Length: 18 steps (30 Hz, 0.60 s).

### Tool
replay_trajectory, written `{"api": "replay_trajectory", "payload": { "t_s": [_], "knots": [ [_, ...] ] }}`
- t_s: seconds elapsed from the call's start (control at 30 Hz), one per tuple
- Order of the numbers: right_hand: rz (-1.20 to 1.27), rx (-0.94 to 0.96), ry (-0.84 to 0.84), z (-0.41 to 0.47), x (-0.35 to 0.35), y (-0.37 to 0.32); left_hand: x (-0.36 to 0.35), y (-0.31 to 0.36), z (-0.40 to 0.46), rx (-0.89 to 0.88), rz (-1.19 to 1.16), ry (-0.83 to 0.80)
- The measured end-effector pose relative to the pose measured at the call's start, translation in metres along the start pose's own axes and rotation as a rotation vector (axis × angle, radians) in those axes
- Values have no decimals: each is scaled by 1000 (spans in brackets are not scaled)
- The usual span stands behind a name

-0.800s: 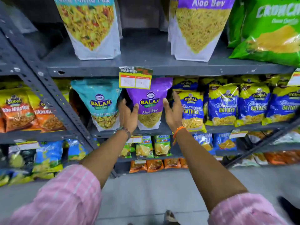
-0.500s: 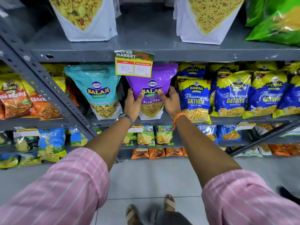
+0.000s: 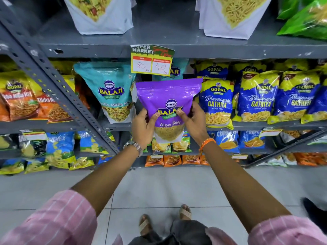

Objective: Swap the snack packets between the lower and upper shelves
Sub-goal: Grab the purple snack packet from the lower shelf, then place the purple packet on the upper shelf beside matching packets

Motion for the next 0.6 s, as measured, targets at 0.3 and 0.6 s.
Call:
{"api": "replay_trajectory", "payload": {
  "t_s": [0.3,0.6],
  "knots": [
    [135,74,26,-53,27,-77,49,83,-41,-238,-34,108],
    [312,299,26,-43,56,-219,97,216,-11,-403,-169,169]
  ]
}}
Point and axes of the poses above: each hand's wrist, its own z-axis towards the middle knuckle, its own x-axis out of the back of the hand, y = z × x, the point moved 5 cm from there along z, towards the middle knuckle
